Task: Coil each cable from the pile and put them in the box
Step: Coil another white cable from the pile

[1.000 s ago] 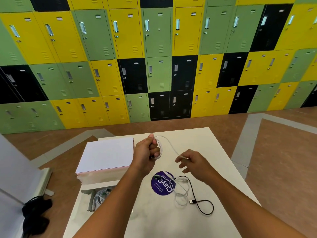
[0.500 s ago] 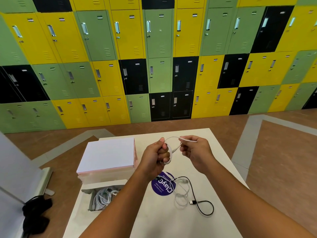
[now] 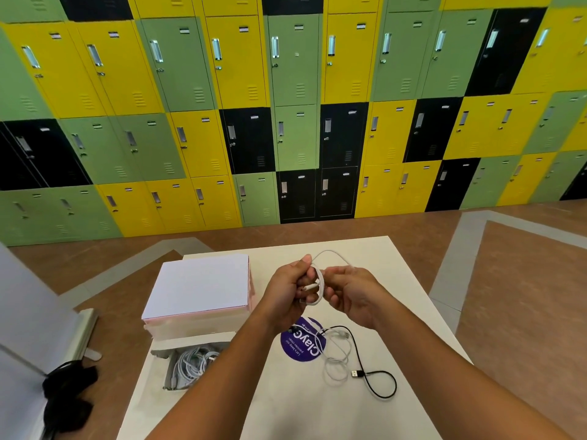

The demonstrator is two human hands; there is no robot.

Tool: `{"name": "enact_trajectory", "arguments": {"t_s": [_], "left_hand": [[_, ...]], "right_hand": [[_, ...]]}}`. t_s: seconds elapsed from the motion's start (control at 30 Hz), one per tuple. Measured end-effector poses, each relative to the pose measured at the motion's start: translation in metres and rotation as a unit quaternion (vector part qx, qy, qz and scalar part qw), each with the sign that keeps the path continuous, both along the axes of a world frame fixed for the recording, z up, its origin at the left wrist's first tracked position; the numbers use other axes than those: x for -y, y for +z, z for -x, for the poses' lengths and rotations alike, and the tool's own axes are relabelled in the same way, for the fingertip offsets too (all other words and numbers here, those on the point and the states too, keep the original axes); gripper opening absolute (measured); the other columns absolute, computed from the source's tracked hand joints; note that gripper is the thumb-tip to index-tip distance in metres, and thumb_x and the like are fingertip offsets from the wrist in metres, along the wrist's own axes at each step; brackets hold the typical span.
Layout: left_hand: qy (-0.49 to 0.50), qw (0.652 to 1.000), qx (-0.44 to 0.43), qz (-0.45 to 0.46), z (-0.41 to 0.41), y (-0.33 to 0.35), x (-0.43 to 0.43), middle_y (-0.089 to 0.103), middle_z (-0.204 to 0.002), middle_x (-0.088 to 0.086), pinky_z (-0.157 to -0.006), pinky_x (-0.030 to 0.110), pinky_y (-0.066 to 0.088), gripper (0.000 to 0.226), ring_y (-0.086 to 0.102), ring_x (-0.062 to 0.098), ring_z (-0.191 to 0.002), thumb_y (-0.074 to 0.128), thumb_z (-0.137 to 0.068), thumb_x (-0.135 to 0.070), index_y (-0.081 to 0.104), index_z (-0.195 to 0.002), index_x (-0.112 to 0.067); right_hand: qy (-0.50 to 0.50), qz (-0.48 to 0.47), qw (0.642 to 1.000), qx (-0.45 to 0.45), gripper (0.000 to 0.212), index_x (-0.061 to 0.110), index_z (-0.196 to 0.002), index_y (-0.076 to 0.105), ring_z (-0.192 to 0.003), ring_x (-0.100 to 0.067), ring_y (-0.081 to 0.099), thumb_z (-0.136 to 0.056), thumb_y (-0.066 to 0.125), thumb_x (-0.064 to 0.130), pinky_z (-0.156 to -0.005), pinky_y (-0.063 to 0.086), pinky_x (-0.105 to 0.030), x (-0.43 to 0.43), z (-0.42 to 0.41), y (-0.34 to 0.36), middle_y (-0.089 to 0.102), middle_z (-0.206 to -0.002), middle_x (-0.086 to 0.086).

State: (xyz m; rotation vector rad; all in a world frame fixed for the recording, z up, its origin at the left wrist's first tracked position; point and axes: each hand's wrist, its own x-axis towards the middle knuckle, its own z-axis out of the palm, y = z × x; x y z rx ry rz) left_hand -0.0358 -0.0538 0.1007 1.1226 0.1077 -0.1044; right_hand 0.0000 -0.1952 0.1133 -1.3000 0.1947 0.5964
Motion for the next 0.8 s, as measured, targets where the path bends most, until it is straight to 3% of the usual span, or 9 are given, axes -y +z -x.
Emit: {"name": "enact_trajectory", "arguments": {"t_s": [0.17, 0.3, 0.4, 0.53, 0.6, 0.7, 0.8], "left_hand": [[0.029, 0.998, 0.018, -0.044, 0.001, -0.004, 0.004, 0.033, -0.053, -0.003, -0.049, 0.025, 0.034, 0.039, 0.029, 0.009, -0.044, 0.044, -0.106, -0.031, 0.056, -0.074, -0.011], [0.060, 0.995, 0.019, -0.078, -0.001, 0.001, 0.005, 0.040, -0.053, -0.001, -0.051, 0.025, 0.041, 0.038, 0.037, 0.012, -0.048, 0.045, -0.105, -0.031, 0.056, -0.076, -0.010], [0.063, 0.990, 0.043, -0.118, -0.001, 0.000, 0.004, 0.053, -0.062, 0.006, -0.056, 0.027, 0.046, 0.037, 0.050, 0.017, -0.057, 0.045, -0.106, -0.032, 0.058, -0.081, -0.007], [0.043, 0.987, 0.056, -0.145, 0.002, 0.000, 0.004, 0.064, -0.069, 0.004, -0.061, 0.024, 0.051, 0.038, 0.061, 0.013, -0.065, 0.040, -0.108, -0.030, 0.059, -0.083, -0.008], [0.026, 0.989, 0.055, -0.133, 0.003, -0.001, 0.003, 0.067, -0.071, 0.003, -0.065, 0.025, 0.052, 0.039, 0.065, 0.013, -0.068, 0.039, -0.108, -0.029, 0.062, -0.082, -0.011], [0.020, 0.990, 0.056, -0.129, 0.003, -0.003, 0.002, 0.062, -0.071, 0.005, -0.069, 0.030, 0.051, 0.042, 0.059, 0.017, -0.068, 0.043, -0.107, -0.033, 0.066, -0.075, -0.017], [0.045, 0.987, 0.054, -0.148, 0.001, -0.008, 0.006, 0.049, -0.067, 0.007, -0.065, 0.031, 0.046, 0.039, 0.047, 0.017, -0.063, 0.045, -0.105, -0.035, 0.062, -0.079, -0.013]], "right_hand": [[0.032, 0.016, 0.999, 0.007, 0.029, 0.005, -0.121, 0.053, -0.050, -0.014, 0.050, -0.093, 0.061, 0.003, -0.043, 0.036, -0.023, -0.005, 0.000, -0.003, 0.061, -0.078, -0.013], [0.039, -0.065, 0.997, -0.006, 0.021, 0.012, -0.105, 0.048, -0.056, -0.018, 0.048, -0.088, 0.046, -0.001, -0.047, 0.033, -0.027, -0.003, 0.000, -0.003, 0.055, -0.080, -0.011], [0.070, -0.076, 0.994, 0.023, 0.010, 0.012, -0.092, 0.052, -0.062, -0.017, 0.050, -0.083, 0.051, 0.008, -0.049, 0.032, -0.027, -0.003, 0.000, -0.003, 0.055, -0.080, -0.009], [0.076, -0.027, 0.994, 0.071, 0.040, 0.008, -0.123, 0.057, -0.077, -0.023, 0.057, -0.084, 0.068, 0.008, -0.049, 0.037, -0.025, -0.001, -0.002, -0.008, 0.063, -0.095, -0.014], [0.086, -0.013, 0.992, 0.086, 0.048, 0.011, -0.127, 0.059, -0.081, -0.023, 0.054, -0.082, 0.077, 0.009, -0.050, 0.036, -0.024, 0.003, -0.002, -0.011, 0.063, -0.099, -0.017], [0.095, -0.016, 0.991, 0.088, 0.048, 0.010, -0.124, 0.060, -0.080, -0.024, 0.052, -0.080, 0.077, 0.003, -0.052, 0.035, -0.025, 0.006, -0.003, -0.009, 0.063, -0.097, -0.020], [0.108, -0.012, 0.990, 0.085, 0.051, 0.007, -0.125, 0.054, -0.085, -0.029, 0.058, -0.080, 0.070, -0.011, -0.054, 0.040, -0.028, 0.006, -0.004, -0.008, 0.066, -0.093, -0.022]]}}
